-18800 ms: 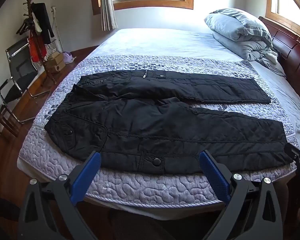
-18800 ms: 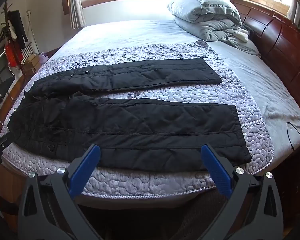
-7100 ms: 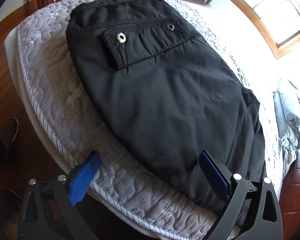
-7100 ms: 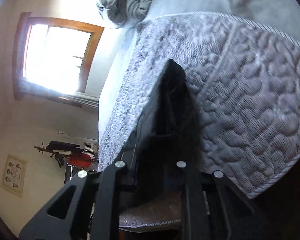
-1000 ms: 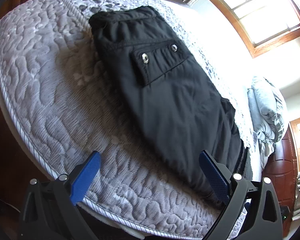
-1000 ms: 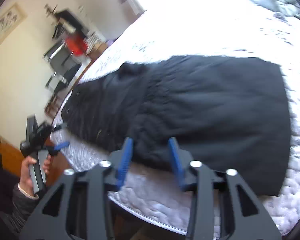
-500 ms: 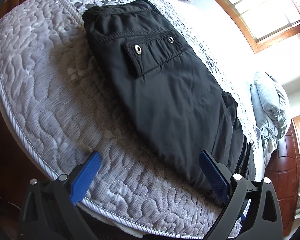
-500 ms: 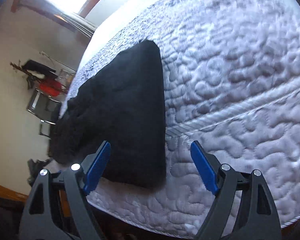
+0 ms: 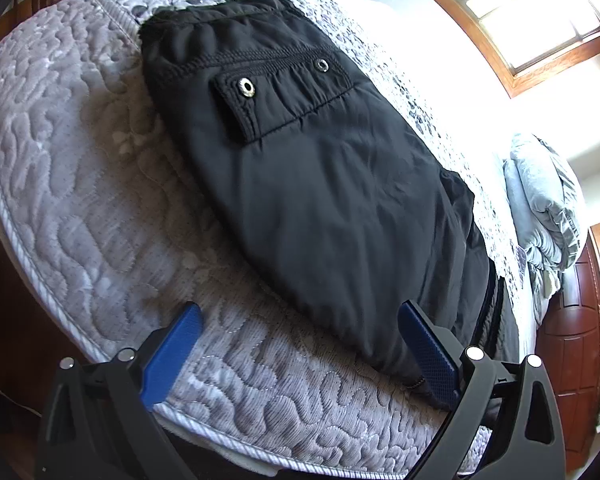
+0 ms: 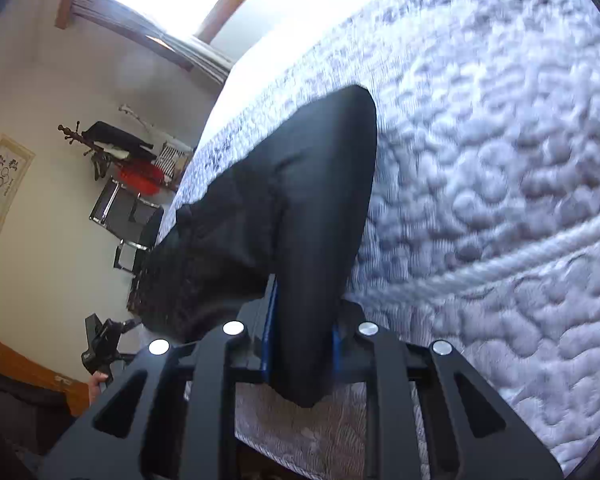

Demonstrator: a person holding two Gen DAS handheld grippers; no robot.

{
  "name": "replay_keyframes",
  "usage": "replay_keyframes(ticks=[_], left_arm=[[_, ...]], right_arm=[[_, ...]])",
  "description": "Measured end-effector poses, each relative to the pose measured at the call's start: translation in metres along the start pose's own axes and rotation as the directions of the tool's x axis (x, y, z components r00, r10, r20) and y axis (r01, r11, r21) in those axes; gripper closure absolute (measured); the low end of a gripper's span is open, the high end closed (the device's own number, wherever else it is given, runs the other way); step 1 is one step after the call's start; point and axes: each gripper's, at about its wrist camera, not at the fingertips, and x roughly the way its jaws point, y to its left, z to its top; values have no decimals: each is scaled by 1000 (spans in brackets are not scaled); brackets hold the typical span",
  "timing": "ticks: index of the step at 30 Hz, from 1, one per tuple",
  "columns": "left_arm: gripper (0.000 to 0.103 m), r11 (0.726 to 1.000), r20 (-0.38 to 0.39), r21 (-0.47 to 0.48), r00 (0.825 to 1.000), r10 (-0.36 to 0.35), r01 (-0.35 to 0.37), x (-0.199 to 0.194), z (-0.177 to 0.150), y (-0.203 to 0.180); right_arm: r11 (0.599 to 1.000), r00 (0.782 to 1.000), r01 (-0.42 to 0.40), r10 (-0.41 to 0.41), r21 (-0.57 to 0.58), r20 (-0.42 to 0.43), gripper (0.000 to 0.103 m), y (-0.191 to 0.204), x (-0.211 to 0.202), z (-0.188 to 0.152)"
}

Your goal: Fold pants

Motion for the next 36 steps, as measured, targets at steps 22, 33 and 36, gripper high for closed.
replay_keyframes(ticks=[22,33,36], left_arm=[[4,973,142,-124,974,-177,195,-37,29,52],[4,943,113,-164,956,-272,288,-16,63,58],[4,930,102,-202,951,-293,308,-8,66,62]], right_arm=[[991,989,126,-130,45,77,47,-14,-44,-16],[990,989,131,-135,60,62,44,-9,-33,-20],[990,989,136,-139,48,59,43,-6,-31,-19]])
